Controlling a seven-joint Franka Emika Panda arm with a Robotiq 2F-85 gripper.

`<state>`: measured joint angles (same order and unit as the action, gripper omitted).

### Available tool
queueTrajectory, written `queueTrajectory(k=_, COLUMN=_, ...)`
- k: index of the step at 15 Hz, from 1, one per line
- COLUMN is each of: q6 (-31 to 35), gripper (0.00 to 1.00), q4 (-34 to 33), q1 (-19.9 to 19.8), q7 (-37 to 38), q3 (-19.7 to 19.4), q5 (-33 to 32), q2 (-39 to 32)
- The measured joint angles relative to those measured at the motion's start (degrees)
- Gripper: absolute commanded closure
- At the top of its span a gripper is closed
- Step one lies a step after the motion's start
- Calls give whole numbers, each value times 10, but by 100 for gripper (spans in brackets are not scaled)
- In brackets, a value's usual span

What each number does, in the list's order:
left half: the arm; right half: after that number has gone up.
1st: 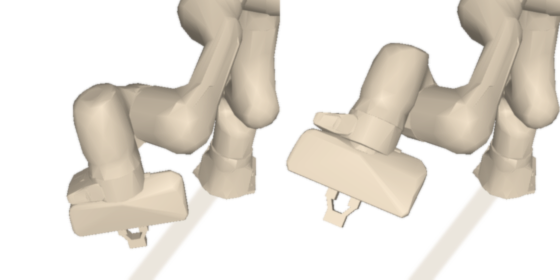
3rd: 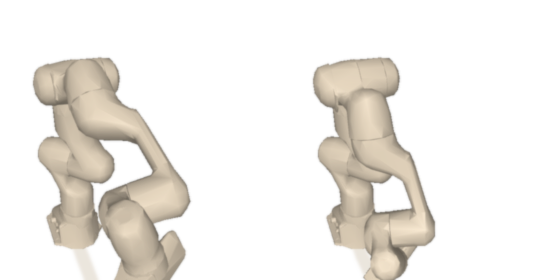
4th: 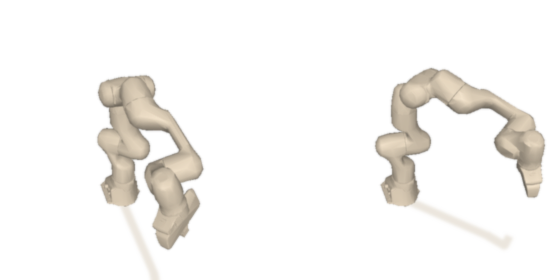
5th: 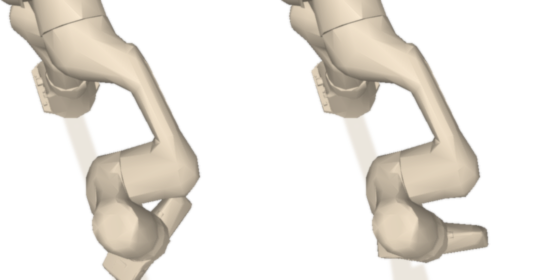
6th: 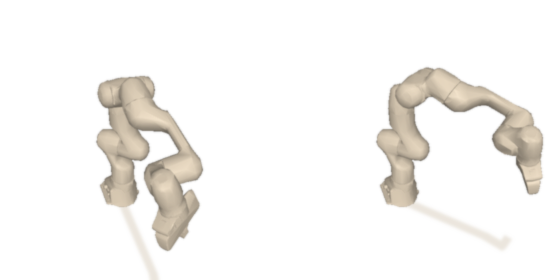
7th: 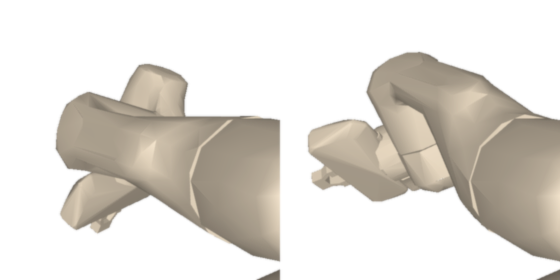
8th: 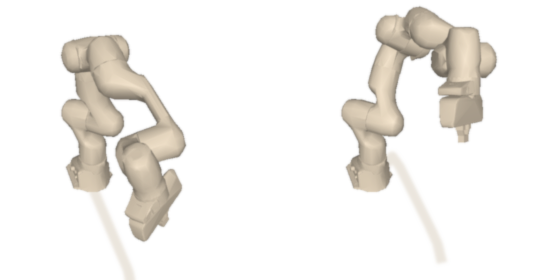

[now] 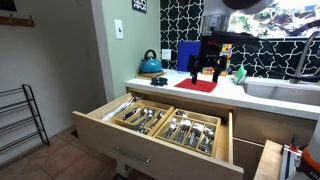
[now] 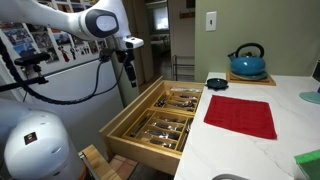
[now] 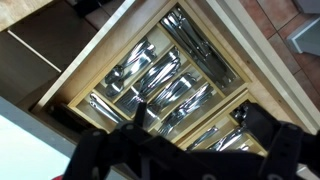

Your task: Take a fork out of the drawer and place it on the napkin

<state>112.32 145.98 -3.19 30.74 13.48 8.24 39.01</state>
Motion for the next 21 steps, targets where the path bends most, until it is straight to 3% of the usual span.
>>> queueTrajectory(k=9, q6=199, gripper=0, q4=83, q1=-19, q7=47, q3=-53, q5=43, q2=-102)
queueTrajectory(k=14, q6=218, gripper=0, q4=107, q1=-51, q7=121, q3=-65, q5=34, q2=-141)
queueTrajectory(k=21, q6=218, gripper=0, q4=102, q1=-49, q7=122, q3=-67, q5=32, q2=-145)
